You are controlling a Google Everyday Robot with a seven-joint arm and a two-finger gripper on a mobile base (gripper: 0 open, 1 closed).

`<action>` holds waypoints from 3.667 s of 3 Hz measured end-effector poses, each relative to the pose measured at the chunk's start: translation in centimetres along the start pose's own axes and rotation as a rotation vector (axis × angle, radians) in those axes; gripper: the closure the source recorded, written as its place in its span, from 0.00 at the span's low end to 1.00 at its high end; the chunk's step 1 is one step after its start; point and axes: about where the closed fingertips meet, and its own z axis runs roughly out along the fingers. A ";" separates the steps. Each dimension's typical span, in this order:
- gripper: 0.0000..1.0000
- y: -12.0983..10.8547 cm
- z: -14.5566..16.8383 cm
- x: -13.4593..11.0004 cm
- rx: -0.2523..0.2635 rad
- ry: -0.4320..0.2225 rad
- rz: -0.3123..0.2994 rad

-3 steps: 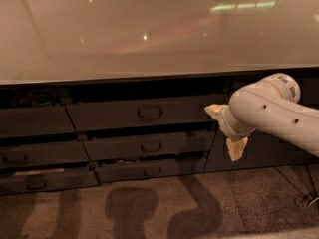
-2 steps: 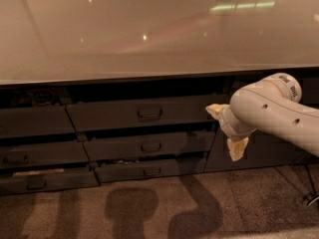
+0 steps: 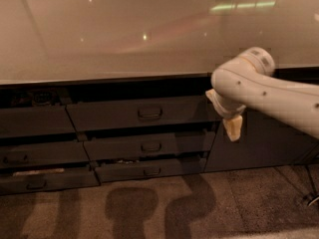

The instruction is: Open top drawer

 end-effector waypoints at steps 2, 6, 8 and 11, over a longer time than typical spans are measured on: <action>0.00 -3.1 0.2 0.0 -0.031 0.061 -0.030; 0.00 -5.8 5.1 -5.4 -0.070 -0.168 -0.211; 0.00 -4.7 7.4 -3.9 -0.107 -0.233 -0.164; 0.19 -4.1 9.4 -3.0 -0.124 -0.319 -0.137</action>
Offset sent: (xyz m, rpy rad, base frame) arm 0.0212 0.0053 0.0061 -0.0554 0.0090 -0.0047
